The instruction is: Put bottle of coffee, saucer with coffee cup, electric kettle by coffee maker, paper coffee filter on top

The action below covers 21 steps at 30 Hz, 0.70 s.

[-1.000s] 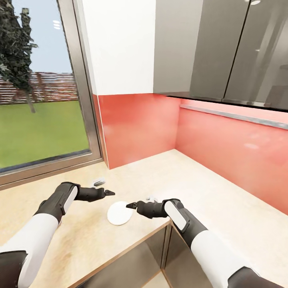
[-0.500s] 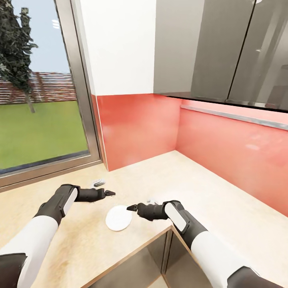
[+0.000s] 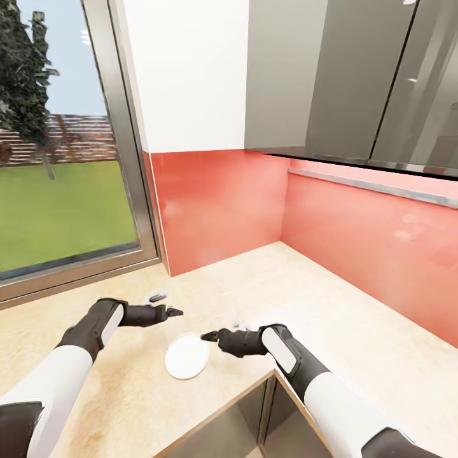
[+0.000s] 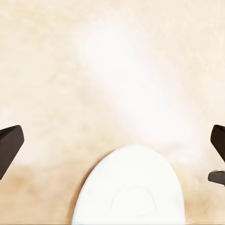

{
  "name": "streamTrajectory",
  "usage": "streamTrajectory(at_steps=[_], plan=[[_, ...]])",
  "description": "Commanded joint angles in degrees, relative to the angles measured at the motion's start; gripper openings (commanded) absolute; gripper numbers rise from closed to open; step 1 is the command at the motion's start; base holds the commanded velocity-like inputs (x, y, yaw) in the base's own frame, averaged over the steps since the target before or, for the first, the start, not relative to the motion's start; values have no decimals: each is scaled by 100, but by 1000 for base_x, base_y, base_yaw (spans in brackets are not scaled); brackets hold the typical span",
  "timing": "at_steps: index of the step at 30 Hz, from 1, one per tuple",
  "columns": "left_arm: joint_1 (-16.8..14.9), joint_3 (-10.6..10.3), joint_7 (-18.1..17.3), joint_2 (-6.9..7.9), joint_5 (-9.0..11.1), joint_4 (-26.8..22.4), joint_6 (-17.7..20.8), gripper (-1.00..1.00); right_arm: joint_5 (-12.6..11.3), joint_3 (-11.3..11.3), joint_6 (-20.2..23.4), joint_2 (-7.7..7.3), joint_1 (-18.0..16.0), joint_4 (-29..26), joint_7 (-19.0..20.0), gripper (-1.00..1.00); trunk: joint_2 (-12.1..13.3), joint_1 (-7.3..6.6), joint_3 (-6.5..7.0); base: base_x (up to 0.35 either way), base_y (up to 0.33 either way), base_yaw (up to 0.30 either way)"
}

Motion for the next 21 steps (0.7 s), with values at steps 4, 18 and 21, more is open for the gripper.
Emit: streamTrajectory(at_steps=[4,18,21], plan=[[-5,11,4,6,31,419,-168,100,27,12,15,5,68,13,116,100,-14,4,-13,3,0,0],[-5,11,-1,-1,57,1229,-585,100,21,401,7,158,135,111,143,100,-14,4,-13,2,0,0],[0,11,-2,-1,60,1300,-587,100,21,407,7,160,136,129,147,100,-14,4,-13,118,0,0]])
